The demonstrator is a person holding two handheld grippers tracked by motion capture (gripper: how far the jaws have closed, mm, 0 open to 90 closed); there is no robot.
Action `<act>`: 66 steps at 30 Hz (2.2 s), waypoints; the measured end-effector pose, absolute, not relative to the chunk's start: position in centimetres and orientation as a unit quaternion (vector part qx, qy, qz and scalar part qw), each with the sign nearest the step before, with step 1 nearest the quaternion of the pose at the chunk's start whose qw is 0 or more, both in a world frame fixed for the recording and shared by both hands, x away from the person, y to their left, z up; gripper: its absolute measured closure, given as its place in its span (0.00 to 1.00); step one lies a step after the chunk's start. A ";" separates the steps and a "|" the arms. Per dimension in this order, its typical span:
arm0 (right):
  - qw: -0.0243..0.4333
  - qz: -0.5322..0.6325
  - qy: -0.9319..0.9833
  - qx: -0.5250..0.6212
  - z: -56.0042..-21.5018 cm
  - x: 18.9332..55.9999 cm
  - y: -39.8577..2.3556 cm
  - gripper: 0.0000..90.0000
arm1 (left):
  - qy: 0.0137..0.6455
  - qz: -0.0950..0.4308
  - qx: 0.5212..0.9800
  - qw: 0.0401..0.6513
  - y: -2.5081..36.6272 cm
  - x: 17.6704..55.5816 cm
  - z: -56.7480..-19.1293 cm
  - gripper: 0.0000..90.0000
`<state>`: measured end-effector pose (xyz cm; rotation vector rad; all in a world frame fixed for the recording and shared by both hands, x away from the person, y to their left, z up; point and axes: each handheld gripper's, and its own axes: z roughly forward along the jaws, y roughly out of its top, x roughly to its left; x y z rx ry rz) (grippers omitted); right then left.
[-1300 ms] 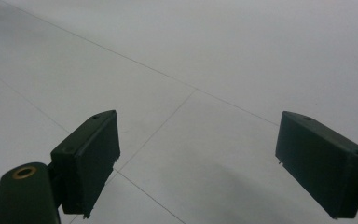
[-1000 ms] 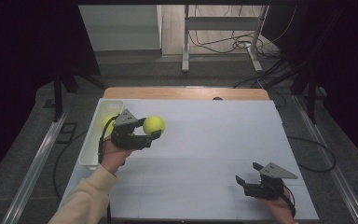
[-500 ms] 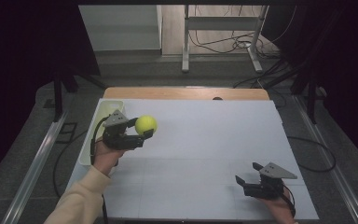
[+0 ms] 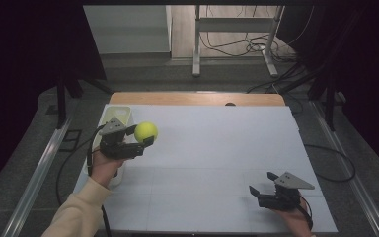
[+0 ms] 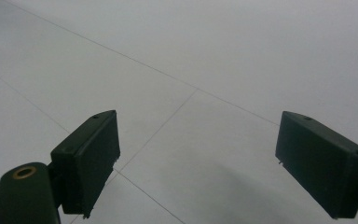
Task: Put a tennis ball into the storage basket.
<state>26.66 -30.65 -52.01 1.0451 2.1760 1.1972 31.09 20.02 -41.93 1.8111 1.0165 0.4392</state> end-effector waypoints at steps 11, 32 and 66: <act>0.222 0.433 0.787 0.378 -52.0 26.7 -30.6 0.16 | 0.435 0.194 0.735 0.482 22.3 30.6 -41.8 0.29; 0.222 0.434 0.787 0.379 -52.0 26.7 -30.6 0.16 | 0.460 0.210 0.720 0.475 25.5 29.7 -41.8 0.29; 0.223 0.430 0.788 0.379 -52.1 26.8 -30.5 0.16 | 0.504 0.215 0.715 0.434 29.1 30.8 -42.7 0.29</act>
